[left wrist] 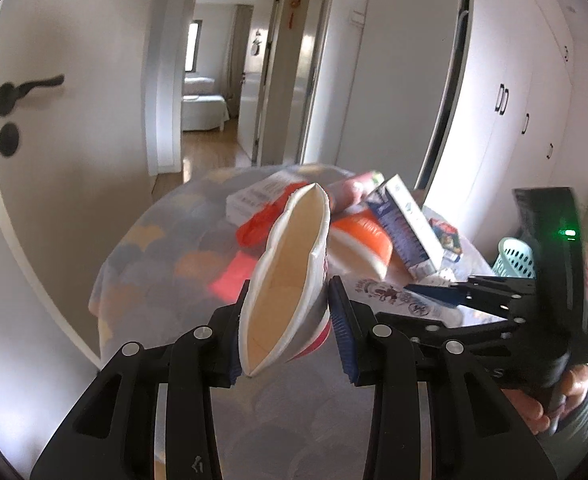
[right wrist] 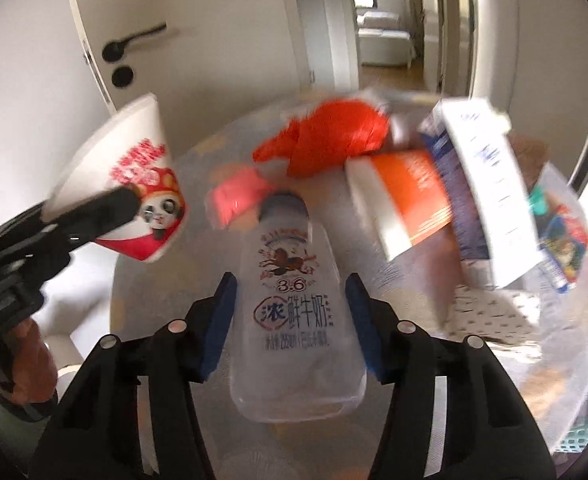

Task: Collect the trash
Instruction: 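Grasp the clear milk bottle with the right gripper while the left gripper holds the paper cup, then carry both items to the green basket and open both grippers to drop them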

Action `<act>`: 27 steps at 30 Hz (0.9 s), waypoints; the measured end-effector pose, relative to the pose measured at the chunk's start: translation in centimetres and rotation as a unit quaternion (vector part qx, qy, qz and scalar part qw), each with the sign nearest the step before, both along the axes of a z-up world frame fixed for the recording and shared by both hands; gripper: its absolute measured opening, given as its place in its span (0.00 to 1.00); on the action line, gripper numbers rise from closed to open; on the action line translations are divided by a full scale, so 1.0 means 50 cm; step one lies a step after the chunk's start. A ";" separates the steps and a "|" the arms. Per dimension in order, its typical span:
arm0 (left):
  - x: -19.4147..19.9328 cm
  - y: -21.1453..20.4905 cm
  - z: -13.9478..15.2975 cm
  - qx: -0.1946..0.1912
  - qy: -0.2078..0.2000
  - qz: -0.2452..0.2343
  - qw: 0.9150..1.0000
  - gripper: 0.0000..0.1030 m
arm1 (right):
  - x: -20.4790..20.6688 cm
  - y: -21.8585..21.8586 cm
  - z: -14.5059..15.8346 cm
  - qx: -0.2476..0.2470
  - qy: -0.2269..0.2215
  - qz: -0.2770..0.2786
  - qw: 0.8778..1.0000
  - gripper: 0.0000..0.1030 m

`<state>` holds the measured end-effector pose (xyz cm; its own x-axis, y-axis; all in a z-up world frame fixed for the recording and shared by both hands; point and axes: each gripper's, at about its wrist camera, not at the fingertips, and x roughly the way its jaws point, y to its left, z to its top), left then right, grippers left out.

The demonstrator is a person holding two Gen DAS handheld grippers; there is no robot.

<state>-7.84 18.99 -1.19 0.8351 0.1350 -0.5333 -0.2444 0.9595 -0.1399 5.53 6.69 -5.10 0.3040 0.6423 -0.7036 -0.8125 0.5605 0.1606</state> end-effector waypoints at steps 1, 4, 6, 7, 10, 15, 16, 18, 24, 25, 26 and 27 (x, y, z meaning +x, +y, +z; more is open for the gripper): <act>0.002 -0.004 0.007 -0.001 -0.005 0.000 1.000 0.34 | -0.002 -0.012 0.014 0.002 -0.011 -0.006 1.000 0.49; 0.019 -0.020 0.023 0.000 -0.014 -0.010 1.000 0.34 | -0.011 -0.051 0.045 0.014 -0.033 -0.023 0.999 0.49; 0.033 -0.035 0.030 0.008 -0.016 -0.018 1.000 0.34 | -0.007 -0.072 0.058 0.026 -0.034 -0.030 0.999 0.49; 0.041 -0.044 0.033 0.010 -0.016 -0.024 1.000 0.34 | -0.005 -0.091 0.067 0.033 -0.037 -0.039 0.998 0.49; 0.064 -0.072 0.043 0.016 -0.020 -0.042 0.999 0.34 | 0.002 -0.114 0.086 0.042 -0.046 -0.056 0.996 0.49; 0.099 -0.118 0.062 0.026 -0.029 -0.071 0.997 0.34 | 0.022 -0.195 0.125 0.063 -0.057 -0.100 0.991 0.49; 0.108 -0.130 0.069 0.028 -0.032 -0.079 0.996 0.34 | 0.030 -0.212 0.131 0.070 -0.058 -0.110 0.990 0.49; 0.127 -0.157 0.081 0.037 -0.038 -0.096 0.994 0.34 | 0.045 -0.245 0.144 0.080 -0.058 -0.132 0.986 0.49; 0.199 -0.235 0.096 0.045 -0.044 -0.147 0.987 0.34 | 0.095 -0.354 0.163 0.105 -0.060 -0.205 0.971 0.49; 0.219 -0.254 0.097 0.044 -0.043 -0.159 0.985 0.34 | 0.108 -0.382 0.165 0.108 -0.060 -0.224 0.967 0.49; 0.239 -0.272 0.098 0.043 -0.040 -0.171 0.984 0.34 | 0.118 -0.399 0.165 0.109 -0.059 -0.235 0.964 0.49; 0.259 -0.292 0.099 0.042 -0.039 -0.183 0.981 0.34 | 0.127 -0.418 0.164 0.110 -0.059 -0.247 0.961 0.49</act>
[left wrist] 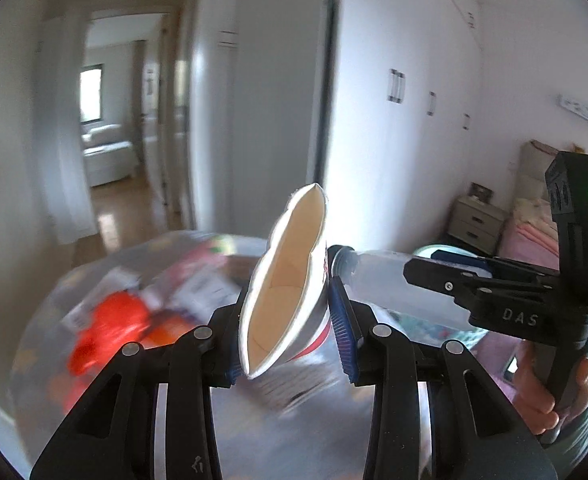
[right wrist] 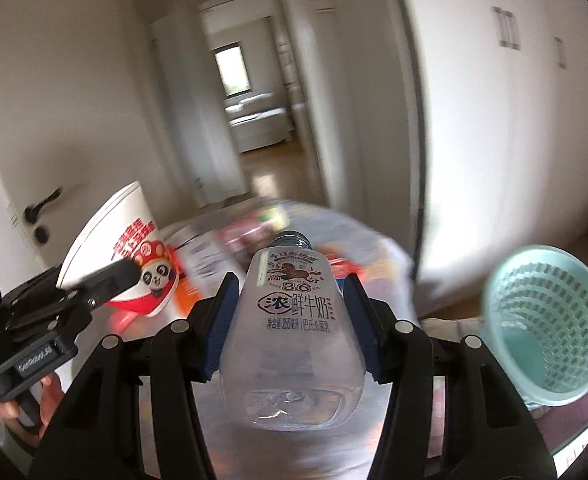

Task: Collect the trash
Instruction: 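Carry both items to the green basket and open both grippers to drop them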

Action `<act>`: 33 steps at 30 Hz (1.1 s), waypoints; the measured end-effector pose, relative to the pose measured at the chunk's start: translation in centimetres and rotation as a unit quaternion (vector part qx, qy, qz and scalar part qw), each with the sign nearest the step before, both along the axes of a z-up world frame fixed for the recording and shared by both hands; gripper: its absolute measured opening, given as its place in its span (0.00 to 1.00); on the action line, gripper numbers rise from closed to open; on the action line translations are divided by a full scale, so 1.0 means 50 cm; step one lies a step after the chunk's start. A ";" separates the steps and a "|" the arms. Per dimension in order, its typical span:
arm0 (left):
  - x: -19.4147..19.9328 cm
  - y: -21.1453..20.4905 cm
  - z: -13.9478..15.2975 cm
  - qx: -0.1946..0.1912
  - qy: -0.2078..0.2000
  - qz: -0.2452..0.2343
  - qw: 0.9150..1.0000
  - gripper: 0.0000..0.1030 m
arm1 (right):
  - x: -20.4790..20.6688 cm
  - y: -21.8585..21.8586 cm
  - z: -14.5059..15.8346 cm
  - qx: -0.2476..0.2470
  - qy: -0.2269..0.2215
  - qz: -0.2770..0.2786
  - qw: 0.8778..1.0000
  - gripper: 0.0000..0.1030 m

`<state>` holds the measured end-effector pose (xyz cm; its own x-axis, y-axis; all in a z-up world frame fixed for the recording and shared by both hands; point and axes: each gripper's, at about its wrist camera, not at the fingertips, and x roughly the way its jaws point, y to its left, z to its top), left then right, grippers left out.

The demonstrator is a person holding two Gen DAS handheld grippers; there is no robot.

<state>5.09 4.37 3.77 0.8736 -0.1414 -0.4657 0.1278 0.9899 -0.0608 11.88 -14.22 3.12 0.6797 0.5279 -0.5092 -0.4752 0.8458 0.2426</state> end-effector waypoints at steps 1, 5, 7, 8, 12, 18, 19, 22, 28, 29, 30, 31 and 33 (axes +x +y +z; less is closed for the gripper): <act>0.014 -0.020 0.001 0.001 0.001 -0.011 1.000 0.34 | 0.011 -0.023 0.000 0.002 0.002 -0.013 1.000 0.49; 0.086 -0.118 0.007 0.011 -0.001 -0.071 0.997 0.34 | 0.049 -0.126 -0.004 0.005 0.006 -0.078 0.997 0.49; 0.117 -0.160 0.003 0.014 0.003 -0.097 0.995 0.34 | 0.067 -0.181 -0.014 0.002 0.010 -0.116 0.993 0.49; 0.133 -0.184 0.000 0.015 0.005 -0.108 0.994 0.34 | 0.074 -0.196 -0.023 0.001 0.013 -0.132 0.991 0.49; 0.201 -0.276 -0.033 0.011 0.025 -0.154 0.988 0.34 | 0.106 -0.295 -0.063 -0.001 0.036 -0.203 0.978 0.49; 0.345 -0.373 -0.141 -0.051 0.152 -0.242 0.957 0.34 | 0.174 -0.420 -0.168 -0.001 0.127 -0.284 0.950 0.49; 0.365 -0.386 -0.163 -0.064 0.170 -0.247 0.952 0.34 | 0.189 -0.435 -0.196 -0.002 0.155 -0.291 0.944 0.49; 0.404 -0.414 -0.210 -0.066 0.197 -0.253 0.945 0.34 | 0.197 -0.455 -0.243 0.004 0.184 -0.303 0.935 0.49; 0.439 -0.458 -0.272 -0.038 0.213 -0.253 0.943 0.42 | 0.197 -0.489 -0.285 0.022 0.217 -0.331 0.918 0.50; 0.441 -0.458 -0.276 -0.043 0.215 -0.253 0.942 0.46 | 0.193 -0.494 -0.285 0.025 0.217 -0.330 0.918 0.50; 0.442 -0.458 -0.278 -0.045 0.213 -0.251 0.943 0.47 | 0.189 -0.498 -0.280 0.026 0.212 -0.330 0.919 0.51; 0.443 -0.457 -0.281 -0.045 0.213 -0.247 0.944 0.51 | 0.185 -0.499 -0.272 0.025 0.209 -0.331 0.920 0.53; 0.439 -0.457 -0.278 -0.049 0.212 -0.247 0.944 0.55 | 0.173 -0.497 -0.255 0.024 0.195 -0.330 0.923 0.54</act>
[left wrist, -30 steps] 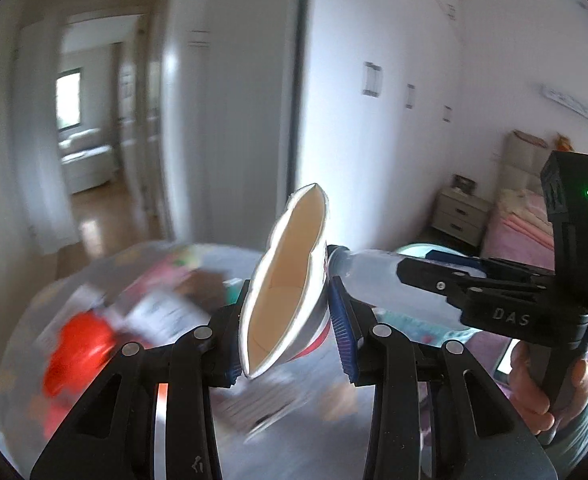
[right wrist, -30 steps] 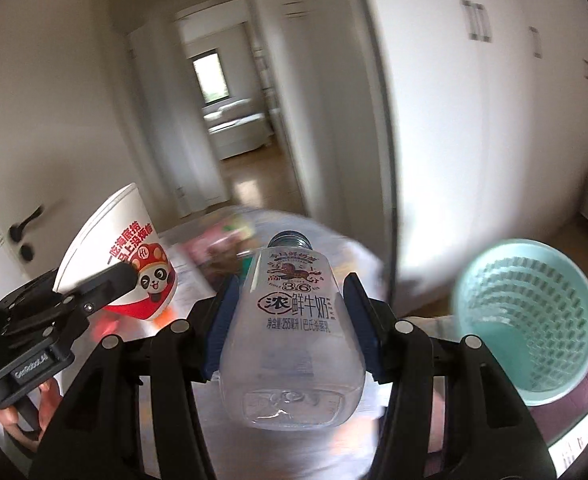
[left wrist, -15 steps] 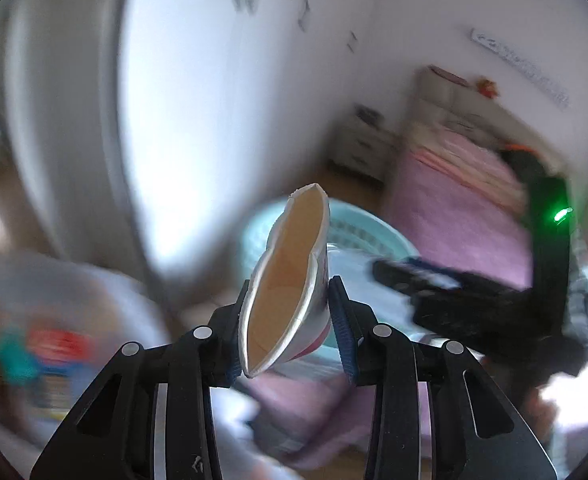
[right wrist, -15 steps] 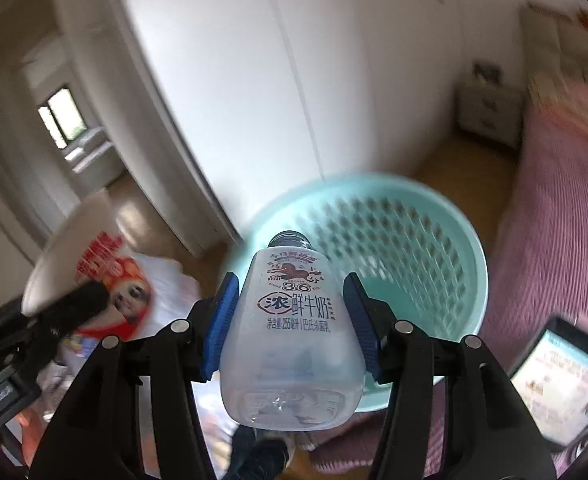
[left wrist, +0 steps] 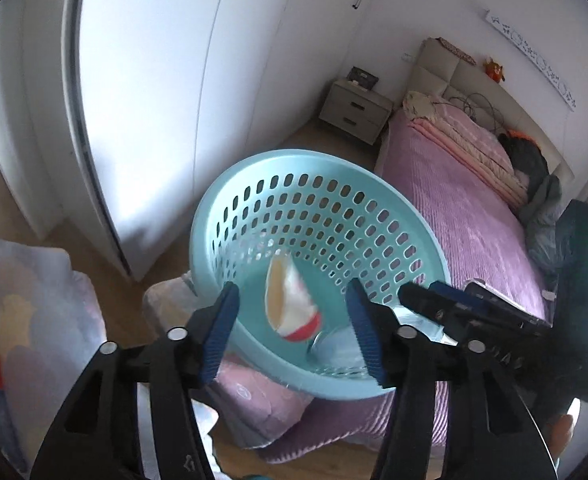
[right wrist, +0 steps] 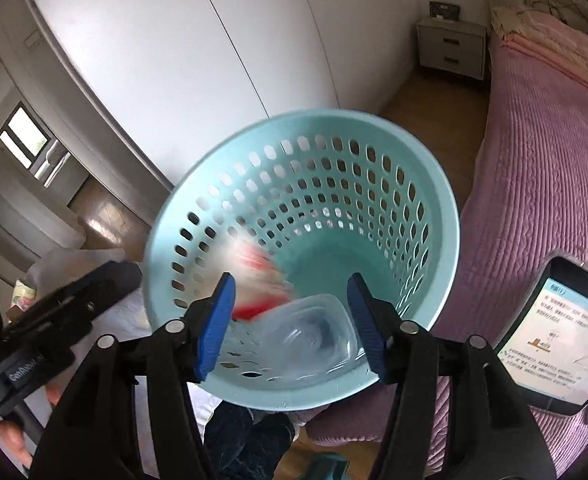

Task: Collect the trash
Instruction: 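Carry both items to the green basket and open both grippers to drop them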

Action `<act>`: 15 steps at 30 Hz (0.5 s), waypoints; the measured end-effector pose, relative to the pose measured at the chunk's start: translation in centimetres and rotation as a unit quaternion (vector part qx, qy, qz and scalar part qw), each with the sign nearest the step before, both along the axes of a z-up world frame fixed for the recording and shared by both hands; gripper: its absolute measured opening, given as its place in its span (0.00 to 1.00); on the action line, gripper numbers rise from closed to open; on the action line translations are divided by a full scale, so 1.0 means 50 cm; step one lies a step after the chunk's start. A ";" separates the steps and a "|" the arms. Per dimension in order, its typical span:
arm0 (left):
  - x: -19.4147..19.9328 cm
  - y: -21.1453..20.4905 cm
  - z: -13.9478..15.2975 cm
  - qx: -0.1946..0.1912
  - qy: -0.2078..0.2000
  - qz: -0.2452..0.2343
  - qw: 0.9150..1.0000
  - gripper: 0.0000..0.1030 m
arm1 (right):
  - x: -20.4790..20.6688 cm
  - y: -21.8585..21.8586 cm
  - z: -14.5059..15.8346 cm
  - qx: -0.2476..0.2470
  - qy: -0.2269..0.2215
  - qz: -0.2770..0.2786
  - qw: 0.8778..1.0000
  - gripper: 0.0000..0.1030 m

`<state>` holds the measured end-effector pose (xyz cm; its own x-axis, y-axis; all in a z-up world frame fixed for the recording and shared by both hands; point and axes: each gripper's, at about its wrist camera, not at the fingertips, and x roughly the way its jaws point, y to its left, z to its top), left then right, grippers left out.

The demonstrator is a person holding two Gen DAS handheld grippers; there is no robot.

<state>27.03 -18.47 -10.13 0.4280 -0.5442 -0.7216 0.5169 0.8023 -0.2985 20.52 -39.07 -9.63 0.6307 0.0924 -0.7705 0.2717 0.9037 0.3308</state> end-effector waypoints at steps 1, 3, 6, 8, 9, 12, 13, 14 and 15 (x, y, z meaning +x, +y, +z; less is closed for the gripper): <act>-0.008 0.006 0.006 -0.005 0.001 -0.002 1.000 0.57 | -0.003 0.000 0.006 -0.003 -0.003 -0.001 1.000 0.54; -0.020 0.021 0.017 -0.035 0.017 -0.015 0.999 0.60 | -0.004 0.005 0.025 -0.013 -0.011 -0.002 1.000 0.54; -0.058 0.051 0.037 -0.067 0.017 -0.023 0.997 0.60 | -0.020 0.033 0.052 -0.018 -0.029 0.014 0.999 0.54; -0.086 0.071 0.058 -0.066 0.001 -0.018 0.998 0.60 | -0.037 0.065 0.079 -0.026 -0.047 0.029 0.998 0.54; -0.102 0.083 0.069 -0.067 -0.006 -0.015 0.998 0.60 | -0.041 0.080 0.095 -0.031 -0.055 0.037 0.997 0.54; -0.155 0.132 0.101 -0.067 -0.038 0.007 0.997 0.66 | -0.060 0.136 0.126 -0.040 -0.077 0.066 0.994 0.54; -0.172 0.145 0.111 -0.063 -0.049 0.015 0.997 0.66 | -0.065 0.147 0.129 -0.040 -0.082 0.075 0.993 0.54; -0.191 0.160 0.119 -0.057 -0.061 0.023 0.996 0.66 | -0.071 0.168 0.137 -0.041 -0.089 0.086 0.991 0.54; -0.212 0.179 0.125 -0.049 -0.075 0.034 0.995 0.66 | -0.077 0.185 0.147 -0.043 -0.095 0.093 0.990 0.54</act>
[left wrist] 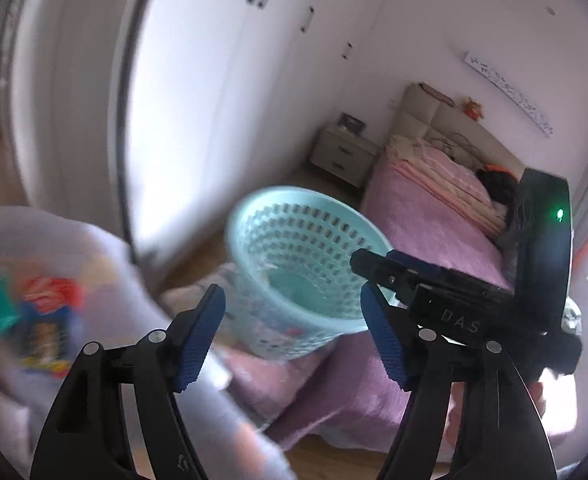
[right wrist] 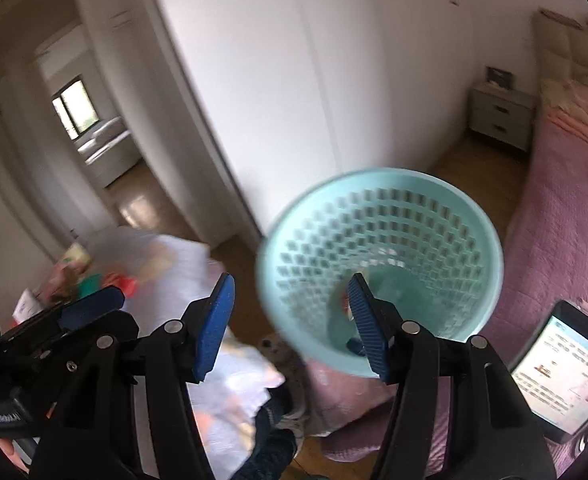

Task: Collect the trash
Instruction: 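Move both tools back toward the table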

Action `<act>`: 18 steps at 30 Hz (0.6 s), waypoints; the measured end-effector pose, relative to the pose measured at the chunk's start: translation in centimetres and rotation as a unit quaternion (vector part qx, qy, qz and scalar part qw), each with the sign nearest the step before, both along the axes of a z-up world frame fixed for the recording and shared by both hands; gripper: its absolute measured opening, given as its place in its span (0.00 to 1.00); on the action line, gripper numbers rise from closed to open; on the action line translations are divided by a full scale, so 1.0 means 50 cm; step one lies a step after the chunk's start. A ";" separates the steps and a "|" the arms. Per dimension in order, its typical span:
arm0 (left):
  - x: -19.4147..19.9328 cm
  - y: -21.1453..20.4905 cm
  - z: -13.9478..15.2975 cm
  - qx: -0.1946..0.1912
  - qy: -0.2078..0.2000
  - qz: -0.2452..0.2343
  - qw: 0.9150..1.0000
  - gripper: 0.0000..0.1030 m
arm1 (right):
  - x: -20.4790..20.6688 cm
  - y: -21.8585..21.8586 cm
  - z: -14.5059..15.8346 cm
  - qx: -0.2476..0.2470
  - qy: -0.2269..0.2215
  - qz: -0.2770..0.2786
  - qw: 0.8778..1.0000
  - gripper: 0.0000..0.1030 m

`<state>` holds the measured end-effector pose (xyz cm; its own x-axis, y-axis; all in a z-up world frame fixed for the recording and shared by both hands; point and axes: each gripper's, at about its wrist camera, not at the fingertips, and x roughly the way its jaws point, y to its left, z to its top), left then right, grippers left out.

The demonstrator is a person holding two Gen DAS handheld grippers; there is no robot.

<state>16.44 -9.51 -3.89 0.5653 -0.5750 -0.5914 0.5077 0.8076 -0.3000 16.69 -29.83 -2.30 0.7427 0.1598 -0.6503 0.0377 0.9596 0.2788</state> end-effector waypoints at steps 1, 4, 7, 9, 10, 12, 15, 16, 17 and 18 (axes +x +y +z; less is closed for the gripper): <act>-0.014 0.014 0.004 0.003 -0.007 0.007 1.000 0.66 | -0.005 0.022 0.011 -0.004 -0.006 0.009 1.000 0.56; -0.059 0.076 0.010 0.004 -0.012 0.042 0.999 0.66 | -0.017 0.078 0.027 -0.014 -0.025 0.034 0.999 0.63; -0.101 0.141 0.010 0.017 -0.022 0.088 0.996 0.66 | -0.022 0.138 0.037 -0.019 -0.034 0.069 0.997 0.63; -0.126 0.182 0.011 0.027 -0.028 0.119 0.992 0.66 | -0.023 0.172 0.041 -0.020 -0.039 0.091 0.995 0.63; -0.140 0.212 0.013 0.028 -0.029 0.140 0.989 0.66 | -0.025 0.196 0.043 -0.022 -0.042 0.107 0.993 0.63; -0.160 0.273 0.015 0.026 -0.025 0.182 0.983 0.66 | -0.028 0.246 0.040 -0.029 -0.045 0.135 0.989 0.63; -0.182 0.354 0.023 0.035 -0.027 0.239 0.970 0.66 | -0.030 0.326 0.031 -0.035 -0.043 0.174 0.983 0.63; -0.190 0.384 0.028 0.042 -0.030 0.260 0.964 0.66 | -0.030 0.359 0.027 -0.036 -0.039 0.191 0.980 0.63; -0.196 0.414 0.034 0.046 -0.033 0.276 0.960 0.66 | -0.031 0.375 0.024 -0.035 -0.039 0.200 0.978 0.63; -0.199 0.436 0.041 0.049 -0.035 0.287 0.956 0.66 | -0.031 0.394 0.021 -0.034 -0.039 0.209 0.977 0.63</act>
